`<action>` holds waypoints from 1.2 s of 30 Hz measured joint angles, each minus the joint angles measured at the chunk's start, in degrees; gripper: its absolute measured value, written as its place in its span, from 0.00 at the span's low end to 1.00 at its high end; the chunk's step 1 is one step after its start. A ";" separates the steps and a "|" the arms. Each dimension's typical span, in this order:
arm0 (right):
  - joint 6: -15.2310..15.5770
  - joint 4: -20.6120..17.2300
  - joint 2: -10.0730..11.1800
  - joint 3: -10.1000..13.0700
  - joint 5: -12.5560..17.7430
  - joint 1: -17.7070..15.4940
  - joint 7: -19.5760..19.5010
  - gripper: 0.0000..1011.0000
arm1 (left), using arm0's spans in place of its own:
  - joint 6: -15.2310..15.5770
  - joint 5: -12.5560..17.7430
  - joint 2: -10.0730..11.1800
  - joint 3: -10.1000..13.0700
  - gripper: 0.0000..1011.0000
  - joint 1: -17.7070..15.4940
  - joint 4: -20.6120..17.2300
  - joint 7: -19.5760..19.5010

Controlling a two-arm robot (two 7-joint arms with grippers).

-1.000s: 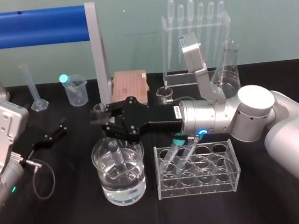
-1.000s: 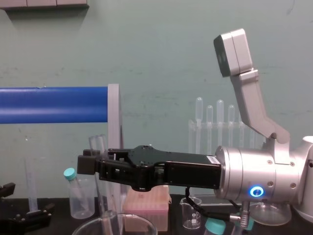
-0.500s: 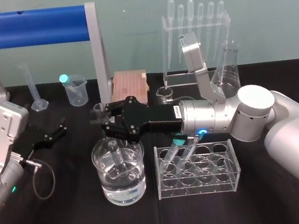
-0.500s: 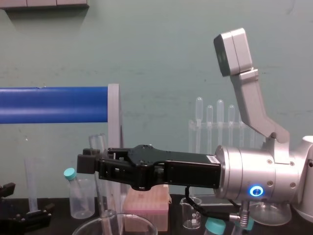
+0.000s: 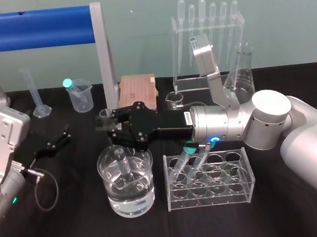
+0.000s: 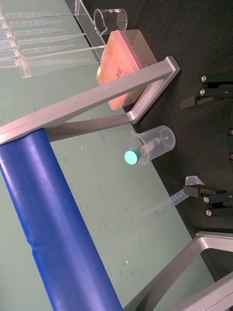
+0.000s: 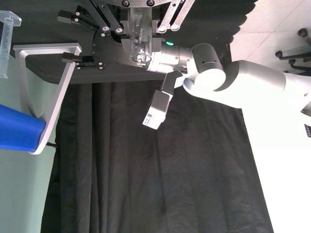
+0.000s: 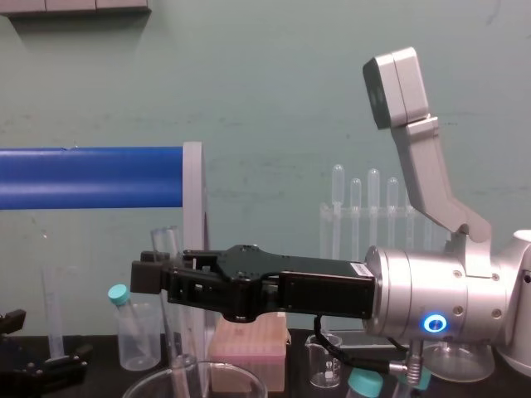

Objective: Hold the test tube with one hand and immerse one end into the beaker, then return it to the test tube rack.

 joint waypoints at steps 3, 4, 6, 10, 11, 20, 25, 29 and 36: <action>-0.01 0.00 0.00 0.00 0.00 0.00 0.00 0.24 | 0.00 0.00 0.00 0.00 0.99 0.00 0.00 0.00; -0.01 0.00 0.00 0.00 0.00 0.00 0.00 0.24 | 0.00 0.00 0.00 0.00 0.99 0.00 0.00 0.00; -0.02 0.00 0.00 0.00 0.00 0.00 0.00 0.24 | 0.00 0.00 0.00 0.00 0.99 0.00 0.00 0.00; -0.03 0.00 0.00 0.00 -0.01 0.00 0.00 0.24 | 0.00 0.00 0.00 0.00 0.99 0.00 0.00 0.00; -0.03 0.00 0.00 0.00 -0.01 0.00 0.00 0.24 | 0.00 0.00 0.00 0.00 0.99 0.00 0.00 0.00; -0.03 0.00 0.00 0.00 -0.01 0.00 0.00 0.24 | 0.00 0.00 0.00 0.00 0.99 0.00 0.00 0.00; -0.03 0.00 0.00 0.00 -0.01 0.00 0.00 0.24 | 0.00 0.00 0.00 0.00 0.99 0.00 0.00 0.00; -0.03 0.01 0.00 0.00 -0.01 0.00 0.00 0.24 | 0.00 0.00 0.00 0.00 0.99 0.00 0.00 0.00; -0.02 0.01 0.00 0.00 -0.01 0.00 0.00 0.24 | 0.00 0.00 0.00 0.00 0.99 0.00 0.00 0.00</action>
